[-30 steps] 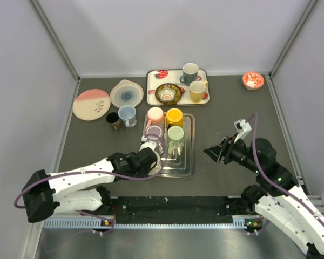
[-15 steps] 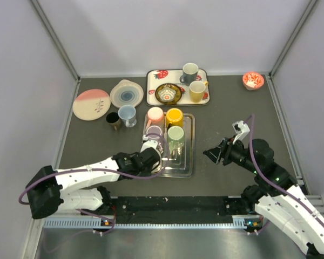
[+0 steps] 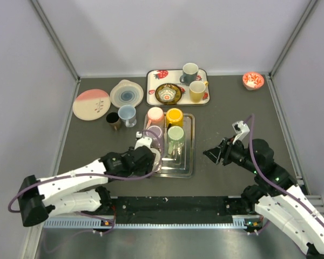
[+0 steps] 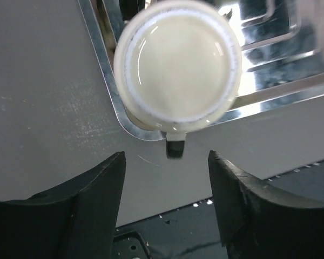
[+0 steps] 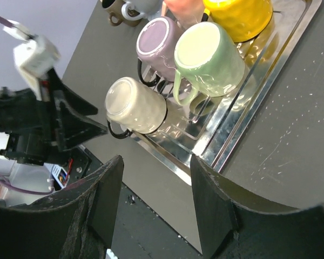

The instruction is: Turn the mug right side up

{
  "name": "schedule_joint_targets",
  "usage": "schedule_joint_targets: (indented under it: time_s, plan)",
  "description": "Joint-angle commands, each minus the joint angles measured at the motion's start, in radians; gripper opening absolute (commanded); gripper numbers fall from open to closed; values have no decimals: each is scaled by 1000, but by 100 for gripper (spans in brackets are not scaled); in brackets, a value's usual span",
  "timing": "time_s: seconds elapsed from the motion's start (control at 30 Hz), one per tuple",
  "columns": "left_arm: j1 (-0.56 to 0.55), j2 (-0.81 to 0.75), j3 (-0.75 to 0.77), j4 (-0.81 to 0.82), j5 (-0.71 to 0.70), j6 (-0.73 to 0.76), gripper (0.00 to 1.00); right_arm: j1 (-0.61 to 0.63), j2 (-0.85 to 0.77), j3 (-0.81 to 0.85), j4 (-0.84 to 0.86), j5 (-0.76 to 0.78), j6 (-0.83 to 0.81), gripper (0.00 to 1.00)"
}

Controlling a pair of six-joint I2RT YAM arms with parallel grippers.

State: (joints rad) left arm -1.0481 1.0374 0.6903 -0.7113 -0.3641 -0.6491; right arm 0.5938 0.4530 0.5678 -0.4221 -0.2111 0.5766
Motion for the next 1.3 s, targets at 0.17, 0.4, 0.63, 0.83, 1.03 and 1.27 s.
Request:
schedule_joint_targets:
  time_s: [0.17,0.4,0.63,0.83,1.03,1.27]
  plan:
    - [-10,-241,186,-168,-234,81,73,11,35,29,31,-16,-32,53]
    - [443,-215,147,27,-84,224,82,9,50,30,42,-36,-34,53]
    - [668,-79,201,130,-9,247,93,9,44,15,45,-45,-40,53]
    - [795,27,186,249,91,188,79,11,58,10,75,-59,-43,53]
    - [862,105,158,332,93,143,69,11,67,6,89,-65,-55,53]
    - [907,225,173,375,105,137,61,11,73,-6,100,-60,-66,53]
